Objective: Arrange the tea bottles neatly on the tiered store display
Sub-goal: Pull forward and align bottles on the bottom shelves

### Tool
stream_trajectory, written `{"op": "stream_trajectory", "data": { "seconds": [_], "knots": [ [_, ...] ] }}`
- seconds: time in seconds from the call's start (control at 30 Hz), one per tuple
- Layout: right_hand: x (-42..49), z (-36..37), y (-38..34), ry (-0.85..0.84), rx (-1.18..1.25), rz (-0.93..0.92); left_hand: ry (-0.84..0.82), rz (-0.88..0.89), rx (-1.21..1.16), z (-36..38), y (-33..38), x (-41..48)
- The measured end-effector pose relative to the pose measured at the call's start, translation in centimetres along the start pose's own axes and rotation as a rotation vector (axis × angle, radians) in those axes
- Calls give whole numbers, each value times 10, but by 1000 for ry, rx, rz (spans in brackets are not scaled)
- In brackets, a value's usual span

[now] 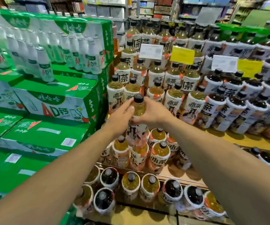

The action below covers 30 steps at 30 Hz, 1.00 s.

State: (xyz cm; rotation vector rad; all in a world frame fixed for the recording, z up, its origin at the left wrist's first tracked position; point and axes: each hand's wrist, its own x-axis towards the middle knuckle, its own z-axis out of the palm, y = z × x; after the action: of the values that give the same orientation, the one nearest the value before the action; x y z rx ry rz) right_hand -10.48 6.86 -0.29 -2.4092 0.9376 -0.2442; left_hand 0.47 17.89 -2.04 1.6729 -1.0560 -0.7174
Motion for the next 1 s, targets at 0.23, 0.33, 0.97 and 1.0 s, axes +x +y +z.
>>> {"op": "stream_trajectory", "data": {
  "seconds": [0.23,0.33,0.97,1.0],
  "knots": [
    [62,39,-14,121,49,-16,5,-69,-304,-36,-22,45],
    [86,51,-9,129,77,10,-5,-90,-317,-42,-32,65],
    [106,91,21,160,-102,13,37,-27,-113,-26,-81,80],
    [103,92,22,155,-101,26,40,-33,-106,-23,-83,78]
  ]
}}
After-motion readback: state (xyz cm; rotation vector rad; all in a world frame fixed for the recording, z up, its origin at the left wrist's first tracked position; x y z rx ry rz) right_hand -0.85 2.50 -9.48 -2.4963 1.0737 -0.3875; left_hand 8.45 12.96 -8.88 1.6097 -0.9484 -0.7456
